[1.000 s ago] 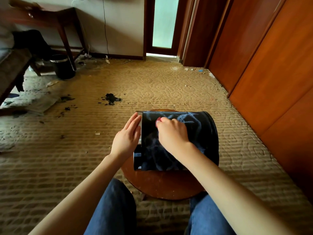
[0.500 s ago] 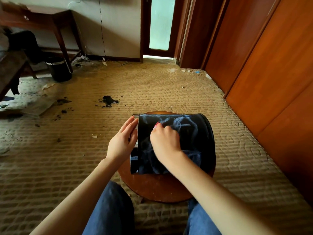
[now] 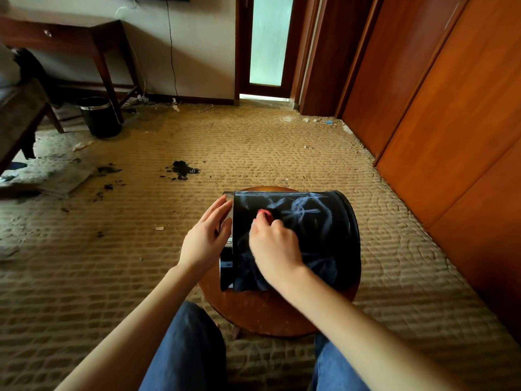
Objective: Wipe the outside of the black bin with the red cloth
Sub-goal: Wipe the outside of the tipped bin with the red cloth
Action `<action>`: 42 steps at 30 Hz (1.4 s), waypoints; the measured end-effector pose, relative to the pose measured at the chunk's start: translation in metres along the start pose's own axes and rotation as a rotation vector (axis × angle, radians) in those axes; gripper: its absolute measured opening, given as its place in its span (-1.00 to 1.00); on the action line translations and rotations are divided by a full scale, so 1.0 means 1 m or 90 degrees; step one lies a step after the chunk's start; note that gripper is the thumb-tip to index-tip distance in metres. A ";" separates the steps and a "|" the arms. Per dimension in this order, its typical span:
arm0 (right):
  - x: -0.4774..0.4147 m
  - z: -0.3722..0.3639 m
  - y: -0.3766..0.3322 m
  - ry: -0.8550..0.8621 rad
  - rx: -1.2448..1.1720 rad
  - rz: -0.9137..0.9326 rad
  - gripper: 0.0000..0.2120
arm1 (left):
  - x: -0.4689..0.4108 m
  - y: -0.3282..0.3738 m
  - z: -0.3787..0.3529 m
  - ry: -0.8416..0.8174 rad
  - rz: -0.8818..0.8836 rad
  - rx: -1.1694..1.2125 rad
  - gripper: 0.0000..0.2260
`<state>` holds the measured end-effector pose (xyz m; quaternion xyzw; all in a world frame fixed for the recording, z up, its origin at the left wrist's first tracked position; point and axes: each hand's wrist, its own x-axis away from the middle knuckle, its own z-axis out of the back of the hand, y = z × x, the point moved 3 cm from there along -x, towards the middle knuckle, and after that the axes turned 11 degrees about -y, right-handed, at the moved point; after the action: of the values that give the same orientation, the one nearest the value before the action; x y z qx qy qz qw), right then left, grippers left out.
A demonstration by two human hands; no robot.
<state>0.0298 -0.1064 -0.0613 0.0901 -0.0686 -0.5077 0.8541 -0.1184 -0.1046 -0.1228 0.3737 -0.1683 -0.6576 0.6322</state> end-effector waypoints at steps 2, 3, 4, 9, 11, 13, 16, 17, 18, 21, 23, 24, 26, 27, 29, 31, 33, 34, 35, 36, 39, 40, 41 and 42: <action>-0.003 0.002 0.024 0.009 -0.100 0.002 -0.76 | 0.001 0.000 0.000 0.000 0.004 0.010 -0.63; -0.005 0.000 0.037 0.009 -0.140 -0.003 -0.72 | 0.001 0.001 -0.001 -0.001 0.010 0.019 -0.64; -0.006 -0.002 0.047 0.011 -0.200 -0.022 -0.69 | 0.000 0.000 -0.002 0.000 0.016 0.026 -0.64; 0.003 0.005 0.009 0.037 -0.314 0.022 -0.64 | 0.000 0.001 -0.003 0.003 0.019 0.026 -0.63; 0.004 0.004 -0.006 0.028 -0.307 0.077 -0.61 | 0.000 0.000 -0.003 0.001 0.017 0.015 -0.63; 0.001 0.003 0.005 0.026 -0.282 0.067 -0.61 | -0.001 -0.001 -0.003 0.001 0.015 0.012 -0.63; -0.006 0.003 0.031 0.019 -0.230 -0.023 -0.71 | -0.002 -0.001 -0.003 0.005 0.015 0.020 -0.64; -0.007 0.005 0.033 0.018 -0.241 -0.052 -0.75 | -0.002 0.000 -0.003 0.008 0.016 0.024 -0.64; -0.009 0.008 0.030 0.023 -0.274 -0.066 -0.77 | -0.002 0.000 -0.003 0.010 0.017 0.028 -0.64; -0.006 0.016 0.003 0.009 -0.371 -0.010 -0.71 | -0.002 0.001 -0.003 0.012 0.020 0.030 -0.64; -0.004 0.016 0.002 0.001 -0.367 0.030 -0.69 | -0.002 0.000 -0.003 0.008 0.012 0.026 -0.64; -0.005 0.015 0.010 -0.004 -0.352 0.024 -0.70 | -0.002 0.000 -0.002 0.006 0.008 0.026 -0.64; -0.009 0.011 0.030 -0.009 -0.339 -0.030 -0.73 | -0.002 -0.001 -0.004 0.006 0.011 0.033 -0.65; -0.009 0.011 0.038 -0.011 -0.355 -0.061 -0.74 | -0.002 -0.001 -0.004 0.010 0.014 0.039 -0.65; -0.008 0.012 0.041 -0.011 -0.394 -0.088 -0.71 | -0.003 -0.001 -0.005 0.016 0.015 0.046 -0.65; -0.009 0.015 0.027 -0.015 -0.408 -0.046 -0.73 | -0.004 -0.001 -0.004 0.014 0.015 0.042 -0.65; -0.010 0.016 0.010 -0.024 -0.408 0.008 -0.82 | -0.004 -0.002 -0.005 0.010 0.019 0.038 -0.65; -0.009 0.016 0.004 -0.029 -0.402 0.031 -0.81 | -0.003 -0.003 -0.005 0.013 0.017 0.036 -0.65; -0.009 0.017 0.000 -0.035 -0.392 0.046 -0.76 | -0.003 -0.003 -0.006 0.016 0.012 0.034 -0.65; -0.010 0.017 0.000 -0.040 -0.381 0.047 -0.71 | -0.004 -0.003 -0.005 0.017 0.007 0.035 -0.65; -0.010 0.016 0.016 -0.049 -0.361 0.022 -0.65 | -0.005 -0.004 -0.006 0.017 0.003 0.047 -0.66; -0.009 0.016 0.024 -0.050 -0.355 -0.001 -0.66 | -0.006 -0.004 -0.006 0.018 0.004 0.048 -0.66; -0.008 0.016 0.033 -0.050 -0.349 -0.030 -0.67 | -0.007 -0.004 -0.006 0.019 0.004 0.047 -0.66; -0.007 0.016 0.040 -0.049 -0.344 -0.057 -0.68 | -0.007 -0.003 -0.005 0.019 0.003 0.047 -0.66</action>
<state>0.0576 -0.0827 -0.0371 -0.1577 0.0411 -0.5479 0.8205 -0.1175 -0.0956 -0.1265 0.4060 -0.1838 -0.6436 0.6222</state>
